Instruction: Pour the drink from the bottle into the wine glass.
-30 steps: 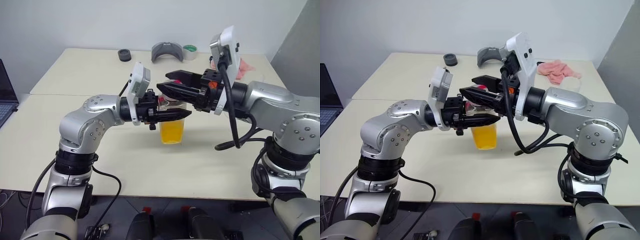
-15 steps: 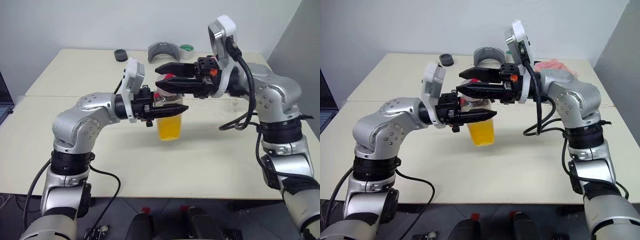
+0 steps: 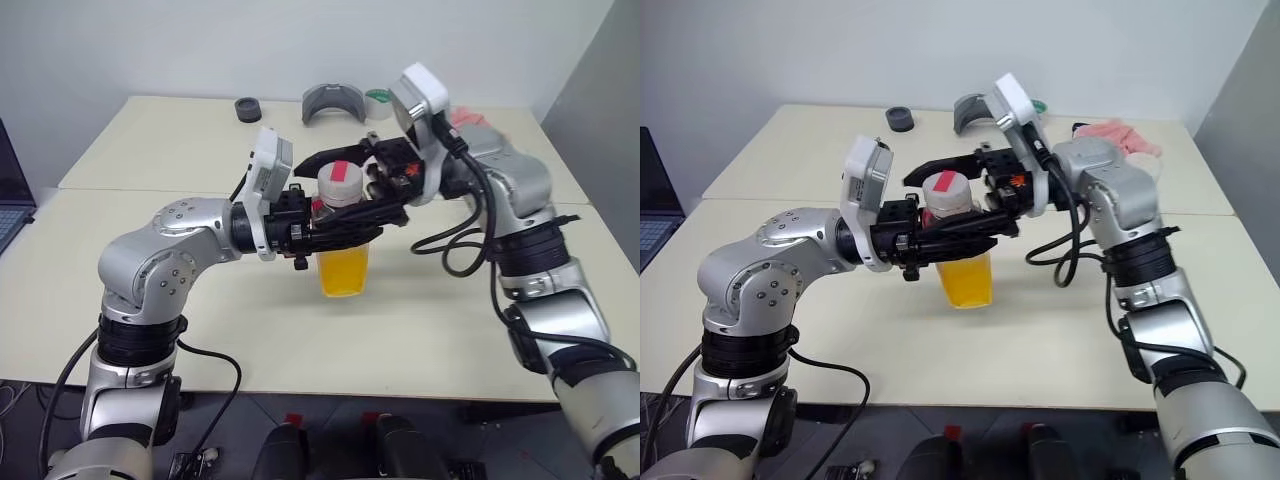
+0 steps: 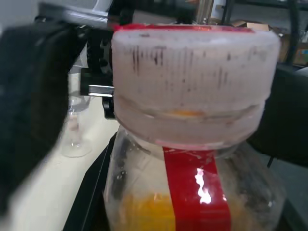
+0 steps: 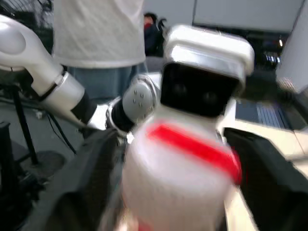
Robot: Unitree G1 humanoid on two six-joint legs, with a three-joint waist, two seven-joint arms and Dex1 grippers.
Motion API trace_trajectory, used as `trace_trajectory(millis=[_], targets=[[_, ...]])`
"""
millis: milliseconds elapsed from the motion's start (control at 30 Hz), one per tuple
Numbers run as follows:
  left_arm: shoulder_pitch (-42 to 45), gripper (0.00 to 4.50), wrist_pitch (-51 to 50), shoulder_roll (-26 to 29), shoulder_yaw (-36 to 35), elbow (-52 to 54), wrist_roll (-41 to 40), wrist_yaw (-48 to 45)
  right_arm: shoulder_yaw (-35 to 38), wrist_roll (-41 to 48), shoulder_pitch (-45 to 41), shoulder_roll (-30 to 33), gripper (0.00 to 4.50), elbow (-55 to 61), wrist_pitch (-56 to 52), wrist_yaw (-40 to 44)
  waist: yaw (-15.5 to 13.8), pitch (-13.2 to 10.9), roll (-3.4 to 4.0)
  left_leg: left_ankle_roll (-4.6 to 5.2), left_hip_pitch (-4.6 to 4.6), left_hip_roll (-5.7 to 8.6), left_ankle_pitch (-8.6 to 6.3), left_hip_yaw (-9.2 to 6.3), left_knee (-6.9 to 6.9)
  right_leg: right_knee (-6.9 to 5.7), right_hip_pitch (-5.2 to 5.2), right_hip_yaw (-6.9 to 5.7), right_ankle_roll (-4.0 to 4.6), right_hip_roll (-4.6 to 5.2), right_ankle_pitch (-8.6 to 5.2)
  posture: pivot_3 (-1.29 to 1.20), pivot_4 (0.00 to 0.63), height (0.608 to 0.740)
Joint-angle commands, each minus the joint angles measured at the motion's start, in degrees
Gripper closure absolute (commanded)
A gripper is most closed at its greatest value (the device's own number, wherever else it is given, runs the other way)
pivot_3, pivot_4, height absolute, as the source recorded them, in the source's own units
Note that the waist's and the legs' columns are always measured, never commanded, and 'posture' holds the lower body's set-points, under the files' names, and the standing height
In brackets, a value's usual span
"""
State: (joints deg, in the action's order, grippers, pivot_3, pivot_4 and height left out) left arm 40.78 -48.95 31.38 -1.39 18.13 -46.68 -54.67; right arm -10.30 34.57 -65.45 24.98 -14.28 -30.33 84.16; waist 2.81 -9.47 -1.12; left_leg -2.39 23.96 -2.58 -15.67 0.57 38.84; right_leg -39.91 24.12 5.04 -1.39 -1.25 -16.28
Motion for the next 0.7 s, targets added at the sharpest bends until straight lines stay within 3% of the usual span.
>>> trace_trajectory(millis=[33, 233, 367, 533, 700], targets=[[0.74, 2.53, 1.89, 0.53, -1.19, 0.99, -0.75, -0.69, 4.88, 2.24, 1.27, 4.76, 0.04, 6.99, -6.76, -3.91, -0.16, 0.0, 0.0, 0.0, 0.01, 0.01, 0.0, 0.0, 0.0, 0.02, -0.01, 0.0, 0.0, 0.02, 0.0, 0.0, 0.15, 0.74], [2.2, 2.53, 4.12, -0.34, 0.12, -2.32, 0.93, -1.75, 13.41, 7.3, 7.04, 5.69, 0.04, 25.82, -21.52, -26.3, -0.25, 0.0, 0.0, 0.0, 0.0, -0.01, 0.0, 0.04, -0.02, -0.01, 0.02, 0.05, 0.03, 0.0, -0.03, 0.0, 0.15, 0.74], [3.36, 2.53, 5.87, -0.66, 1.15, -4.54, 2.15, -2.96, 18.77, 10.67, 10.98, 0.0, 0.04, 38.74, -30.71, -46.07, 0.05, 0.0, 0.0, 0.0, -0.01, -0.04, 0.0, 0.02, -0.01, -0.04, 0.02, 0.07, 0.04, -0.05, -0.04, 0.0, 0.15, 0.74], [5.09, 2.53, 7.65, -1.01, 2.19, -7.58, 3.7, -4.61, 19.71, 13.08, 13.59, -3.05, 0.04, 45.96, -33.62, -55.81, -0.06, 0.0, 0.0, -0.01, 0.02, 0.03, 0.01, 0.03, -0.01, -0.02, 0.01, 0.09, 0.02, -0.06, -0.05, 0.0, 0.15, 0.74], [5.73, 2.53, 8.4, -1.24, 2.81, -8.75, 4.45, -5.94, 18.34, 14.56, 13.74, -3.8, 0.04, 46.63, -33.02, -58.96, 0.04, 0.0, 0.0, 0.0, 0.02, 0.02, 0.0, 0.04, -0.01, -0.01, 0.01, 0.09, 0.02, -0.09, -0.06, 0.0, 0.15, 0.74]])
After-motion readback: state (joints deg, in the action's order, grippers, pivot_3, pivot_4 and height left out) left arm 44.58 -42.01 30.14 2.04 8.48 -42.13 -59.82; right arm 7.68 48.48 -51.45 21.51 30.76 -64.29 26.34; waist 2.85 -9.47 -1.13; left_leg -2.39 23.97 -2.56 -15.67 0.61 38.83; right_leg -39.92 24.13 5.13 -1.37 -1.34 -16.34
